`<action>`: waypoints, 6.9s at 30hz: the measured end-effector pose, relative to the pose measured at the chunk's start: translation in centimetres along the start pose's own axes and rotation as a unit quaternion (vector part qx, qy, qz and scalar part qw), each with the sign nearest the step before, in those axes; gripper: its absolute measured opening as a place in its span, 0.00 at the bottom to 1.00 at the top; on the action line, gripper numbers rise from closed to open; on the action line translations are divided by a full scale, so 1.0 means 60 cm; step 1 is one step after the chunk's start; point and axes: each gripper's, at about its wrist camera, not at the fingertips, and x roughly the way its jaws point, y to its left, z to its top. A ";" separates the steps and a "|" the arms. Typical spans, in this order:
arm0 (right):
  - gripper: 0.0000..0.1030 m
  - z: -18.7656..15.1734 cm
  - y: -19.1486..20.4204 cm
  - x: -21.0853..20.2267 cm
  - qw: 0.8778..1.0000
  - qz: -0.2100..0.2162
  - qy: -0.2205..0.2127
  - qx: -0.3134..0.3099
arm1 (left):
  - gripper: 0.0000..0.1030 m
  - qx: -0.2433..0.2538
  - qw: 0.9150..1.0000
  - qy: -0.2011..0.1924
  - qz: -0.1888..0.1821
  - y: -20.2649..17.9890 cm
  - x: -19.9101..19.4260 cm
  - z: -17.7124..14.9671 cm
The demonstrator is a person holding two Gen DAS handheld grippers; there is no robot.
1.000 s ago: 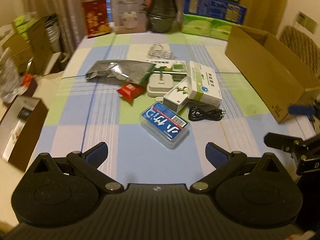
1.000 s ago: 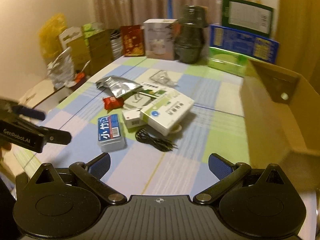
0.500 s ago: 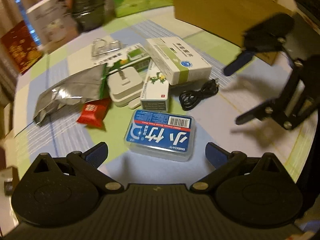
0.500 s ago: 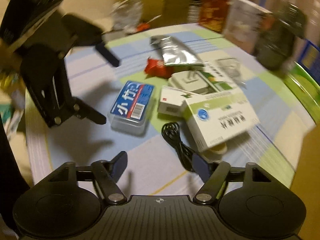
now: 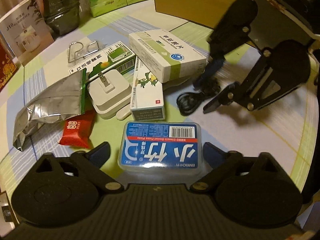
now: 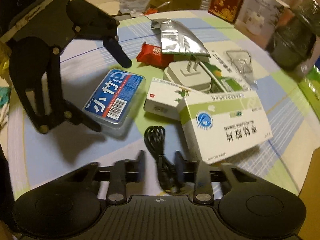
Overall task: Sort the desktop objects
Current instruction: 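Grasp the blue floss pick box with the left tool while the right tool grasps the black cable, then carry the floss box and cable with both tools over the cardboard box, then open the left tool dropping the floss box while the right tool releases the cable, then withdraw both tools from the cardboard box back over the table, then grasp the white-green Mecobalamin tablet box with the right tool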
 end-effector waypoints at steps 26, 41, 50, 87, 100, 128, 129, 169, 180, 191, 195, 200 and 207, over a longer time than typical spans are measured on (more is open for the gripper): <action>0.10 -0.036 0.022 -0.182 0.971 -0.055 -0.078 0.220 | 0.82 -0.168 0.980 -0.008 0.104 -0.078 -0.093 0.035; 0.10 -0.126 0.014 -0.399 0.933 -0.151 -0.152 0.289 | 0.82 -0.228 0.964 -0.085 0.107 -0.220 -0.196 0.138; 0.11 -0.212 -0.024 -0.477 0.911 -0.212 -0.148 0.320 | 0.82 -0.202 0.971 -0.106 0.072 -0.314 -0.191 0.221; 0.11 -0.299 -0.251 -0.482 0.880 -0.220 -0.137 0.397 | 0.82 -0.120 0.985 -0.119 -0.007 -0.363 -0.023 0.454; 0.51 -0.299 -0.281 -0.479 0.862 -0.202 -0.163 0.436 | 0.93 -0.150 0.976 -0.154 -0.028 -0.315 -0.020 0.454; 0.98 -0.224 -0.048 -0.490 0.884 -0.203 -0.185 0.378 | 0.96 -0.249 0.955 -0.140 0.083 -0.255 -0.183 0.210; 0.98 -0.221 -0.043 -0.489 0.886 -0.200 -0.184 0.376 | 0.97 -0.252 0.954 -0.140 0.087 -0.254 -0.187 0.203; 0.98 -0.110 0.051 -0.381 0.915 -0.140 -0.168 0.338 | 0.99 -0.327 0.924 -0.086 0.176 -0.146 -0.232 -0.009; 0.98 -0.070 0.048 -0.309 0.920 -0.118 -0.152 0.340 | 0.99 -0.300 0.937 -0.062 0.170 -0.093 -0.189 -0.016; 0.98 -0.042 0.011 -0.225 0.907 -0.122 -0.144 0.377 | 0.99 -0.260 0.952 -0.055 0.150 -0.031 -0.116 0.014; 0.98 -0.035 -0.010 -0.190 0.901 -0.117 -0.141 0.394 | 0.98 -0.242 0.958 -0.063 0.139 -0.015 -0.081 0.020; 0.98 -0.024 -0.033 -0.148 0.899 -0.110 -0.137 0.402 | 0.92 -0.198 0.971 -0.058 0.118 -0.005 -0.044 0.026; 0.97 0.006 -0.058 -0.097 0.897 -0.098 -0.141 0.407 | 0.91 -0.180 0.978 -0.061 0.081 0.027 -0.013 0.028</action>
